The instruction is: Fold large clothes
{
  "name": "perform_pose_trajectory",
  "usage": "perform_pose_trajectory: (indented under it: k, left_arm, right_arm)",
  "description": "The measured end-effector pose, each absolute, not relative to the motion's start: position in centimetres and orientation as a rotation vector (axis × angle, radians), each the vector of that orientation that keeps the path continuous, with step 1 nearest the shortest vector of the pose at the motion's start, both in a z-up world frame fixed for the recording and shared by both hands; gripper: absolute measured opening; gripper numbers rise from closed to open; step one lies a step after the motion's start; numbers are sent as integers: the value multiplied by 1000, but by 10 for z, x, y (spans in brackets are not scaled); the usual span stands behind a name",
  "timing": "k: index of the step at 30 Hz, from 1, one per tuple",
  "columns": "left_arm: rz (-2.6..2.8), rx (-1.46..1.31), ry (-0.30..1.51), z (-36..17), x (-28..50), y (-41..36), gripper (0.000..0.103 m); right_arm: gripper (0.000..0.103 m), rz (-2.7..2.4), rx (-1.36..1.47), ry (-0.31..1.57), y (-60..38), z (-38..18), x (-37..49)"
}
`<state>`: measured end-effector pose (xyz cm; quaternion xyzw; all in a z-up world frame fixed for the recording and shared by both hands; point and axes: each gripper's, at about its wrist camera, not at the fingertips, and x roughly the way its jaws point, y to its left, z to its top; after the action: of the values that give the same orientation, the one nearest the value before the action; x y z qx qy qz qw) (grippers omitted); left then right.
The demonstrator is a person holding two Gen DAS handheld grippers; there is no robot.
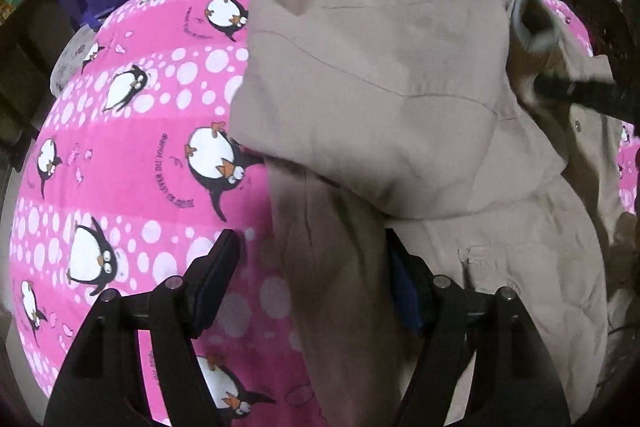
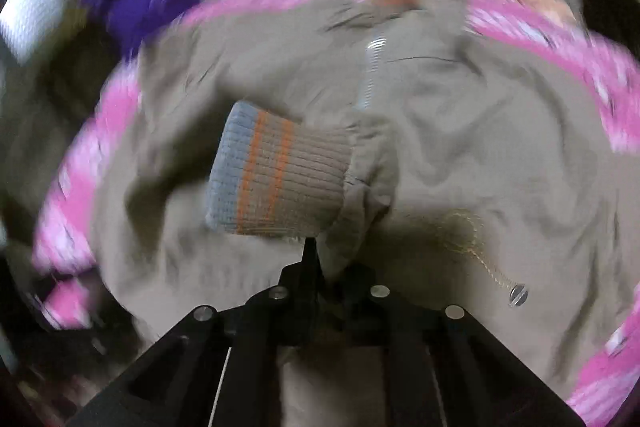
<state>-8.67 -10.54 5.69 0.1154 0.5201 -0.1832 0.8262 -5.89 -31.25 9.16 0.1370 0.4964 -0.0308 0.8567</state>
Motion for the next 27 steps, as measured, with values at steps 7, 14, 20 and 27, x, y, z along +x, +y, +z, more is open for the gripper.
perform_pose_trajectory:
  k: [7,14,20,27]
  left_arm:
    - [-316,232,1102,53,-77,-117,70]
    - [-271,80,1131,54,-61,-102,71]
    - [-272,36,1147,47,-43,-88,74]
    - [-286,-46,1148,48,-34,-73,74]
  right_arm:
    - [6,-205,397,767,-380,161,-113]
    - [26,-414,438,983,-434,113,-124]
    - [50,-262,407,817,-396,167,-126]
    - [66,277,300,830,-279,175,-13]
